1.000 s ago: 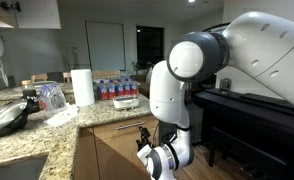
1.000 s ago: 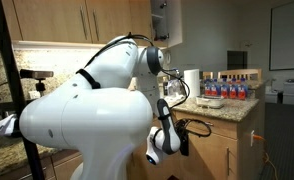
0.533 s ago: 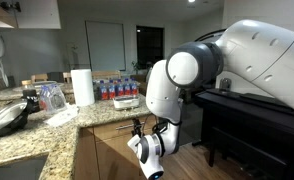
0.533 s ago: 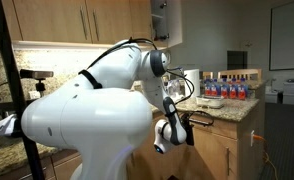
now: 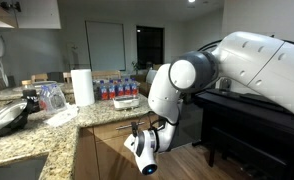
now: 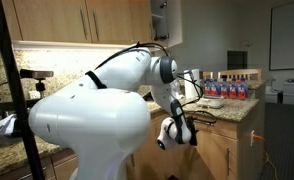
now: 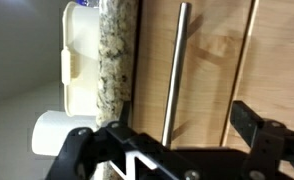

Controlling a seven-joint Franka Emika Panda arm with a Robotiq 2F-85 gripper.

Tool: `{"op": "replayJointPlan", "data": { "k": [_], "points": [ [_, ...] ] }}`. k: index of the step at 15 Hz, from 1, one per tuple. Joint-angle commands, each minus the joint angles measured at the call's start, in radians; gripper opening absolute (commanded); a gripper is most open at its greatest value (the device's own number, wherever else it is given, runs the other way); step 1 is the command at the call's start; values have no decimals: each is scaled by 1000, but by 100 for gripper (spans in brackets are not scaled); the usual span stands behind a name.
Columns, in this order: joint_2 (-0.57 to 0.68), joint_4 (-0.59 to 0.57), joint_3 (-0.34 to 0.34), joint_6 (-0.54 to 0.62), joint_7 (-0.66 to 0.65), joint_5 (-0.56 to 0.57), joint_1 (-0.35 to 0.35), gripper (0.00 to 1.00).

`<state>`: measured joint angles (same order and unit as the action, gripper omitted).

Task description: Open the top drawer

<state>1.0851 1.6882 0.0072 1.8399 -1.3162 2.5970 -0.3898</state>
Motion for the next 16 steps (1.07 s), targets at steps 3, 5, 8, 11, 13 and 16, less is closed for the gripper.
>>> {"op": "replayJointPlan", "data": {
  "k": [3, 5, 8, 11, 13, 16],
  "points": [
    [56, -124, 20, 88, 82, -9, 13, 100],
    [81, -172, 68, 90, 130, 4, 55, 100],
    [110, -232, 92, 97, 170, 4, 74, 100],
    [138, -277, 109, 104, 214, -1, 93, 100],
    [139, -261, 108, 97, 219, -1, 104, 100],
    [136, -236, 112, 91, 213, -2, 114, 100]
  ]
}}
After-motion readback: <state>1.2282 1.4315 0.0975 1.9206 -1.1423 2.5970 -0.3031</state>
